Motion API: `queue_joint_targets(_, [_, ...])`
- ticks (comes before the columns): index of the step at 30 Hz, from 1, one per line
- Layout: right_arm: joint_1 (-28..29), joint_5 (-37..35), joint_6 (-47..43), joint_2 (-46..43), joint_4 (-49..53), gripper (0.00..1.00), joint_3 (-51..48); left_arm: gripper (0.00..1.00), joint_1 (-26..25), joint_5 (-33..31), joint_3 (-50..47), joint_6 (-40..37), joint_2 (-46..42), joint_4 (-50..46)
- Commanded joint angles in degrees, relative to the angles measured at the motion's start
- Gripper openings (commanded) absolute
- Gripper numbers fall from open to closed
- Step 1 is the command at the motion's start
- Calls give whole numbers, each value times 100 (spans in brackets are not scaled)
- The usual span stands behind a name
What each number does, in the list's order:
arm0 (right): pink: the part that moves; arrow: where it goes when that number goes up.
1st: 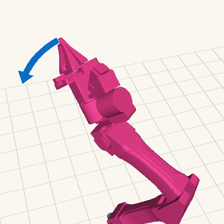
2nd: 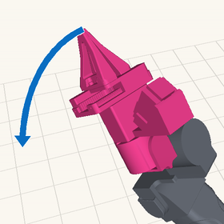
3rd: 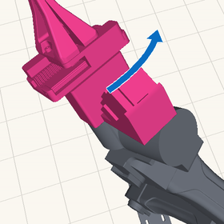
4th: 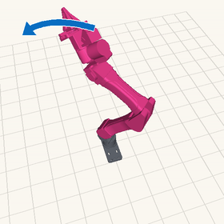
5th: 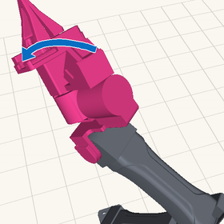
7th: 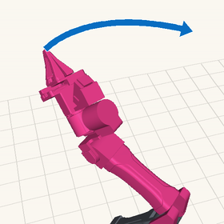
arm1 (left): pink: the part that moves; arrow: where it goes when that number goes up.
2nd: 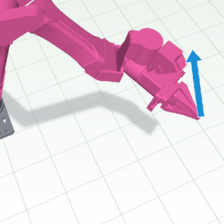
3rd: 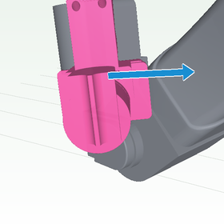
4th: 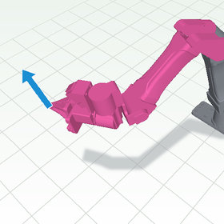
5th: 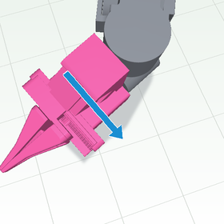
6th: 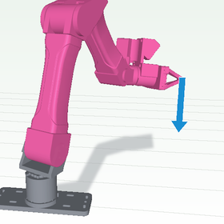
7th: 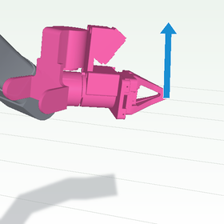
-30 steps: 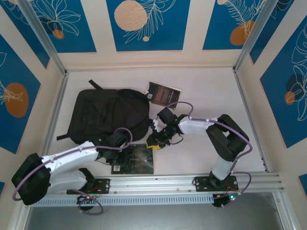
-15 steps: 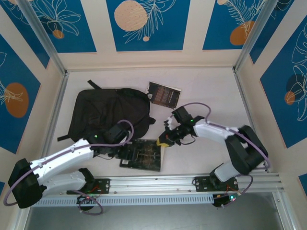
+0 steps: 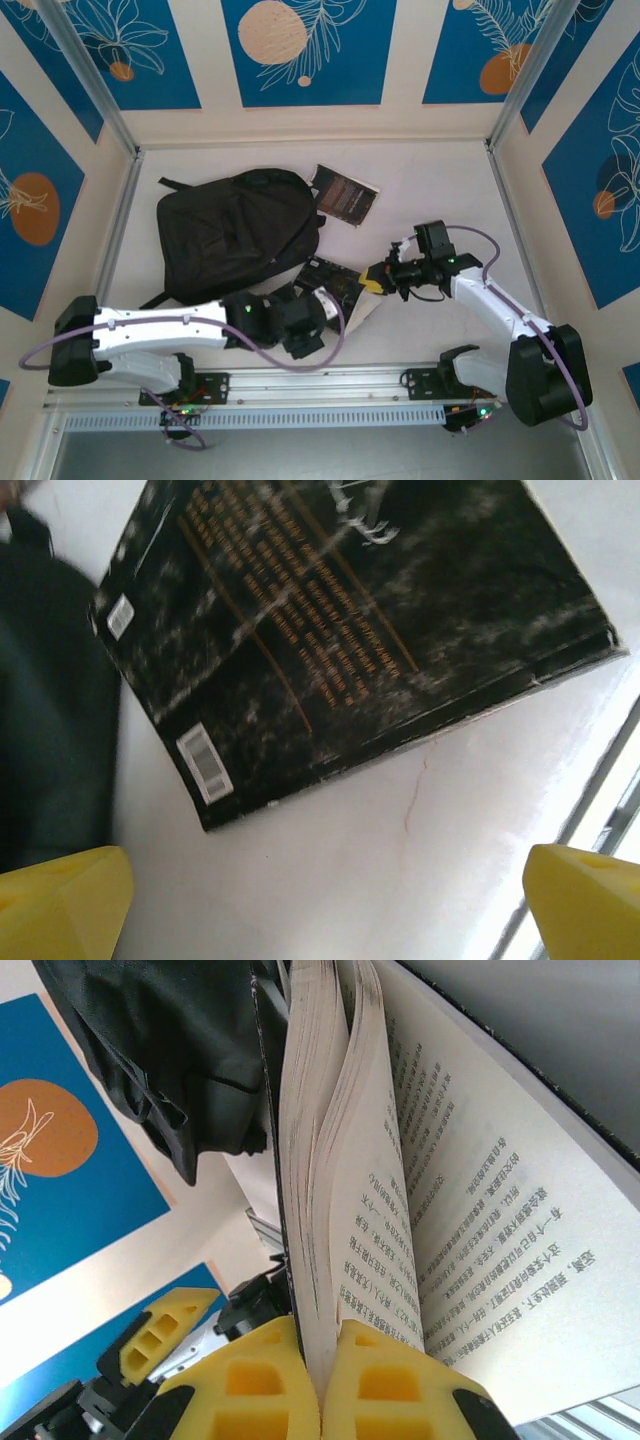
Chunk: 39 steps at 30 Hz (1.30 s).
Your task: Pack books, pencil case, and school supplies into a backpack
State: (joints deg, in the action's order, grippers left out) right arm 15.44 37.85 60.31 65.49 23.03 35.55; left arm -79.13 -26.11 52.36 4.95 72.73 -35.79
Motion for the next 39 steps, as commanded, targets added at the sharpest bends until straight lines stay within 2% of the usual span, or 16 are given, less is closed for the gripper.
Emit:
queue_joint_targets(1, [-122,635,269,-167,-138,0,-119,99,-137,-566,-663,-1388,-161,1564])
queue_joint_targets(6, [-311,911,471,-236,-438,0,-275,99,-328,-912,-1341,-2044,-25,3134])
queue_joint_targets(9, [-314,974,619,-276,-591,0,-327,97,-332,-1059,-1404,-2112,316,3722])
queue_joint_targets(14, [-319,1035,786,-287,-790,0,-390,87,-427,-1840,-1448,-2201,1132,4815])
queue_joint_targets(16, [-323,1023,808,-298,-787,0,-415,75,-430,-1974,-1430,-2275,1237,4974])
queue_joint_targets(21, [-431,934,724,-421,-549,0,-406,15,-431,-1741,-1561,-2237,696,4748])
queue_joint_targets(23, [-508,856,618,-473,-400,6,-348,1,-428,-1628,-1676,-2103,365,4572])
queue_joint_targets(25, [-605,655,349,-571,-61,24,-195,0,-425,-1531,-1781,-2003,79,4365])
queue_joint_targets(27, [-697,119,-158,-771,601,43,143,0,-430,-1464,-1810,-1892,-184,4143])
queue_joint_targets(30, [-719,-747,-674,-1275,1168,59,515,0,-404,-1399,-1830,-1708,-614,3959])
queue_joint_targets(34, [-707,-1438,-1018,-2071,1196,70,616,0,-70,-1008,-1557,-1096,-1086,3534])
queue_joint_targets(35, [-709,-1512,-1075,-2240,1119,70,591,0,69,-820,-1469,-877,-1186,3434])
queue_joint_targets(37, [-709,-1492,-1106,-2615,731,70,448,0,454,-581,-1211,-38,-1374,3153])
queue_joint_targets(39, [-686,-1379,-1048,-2812,416,69,362,0,1076,-38,-852,835,-1494,2750])
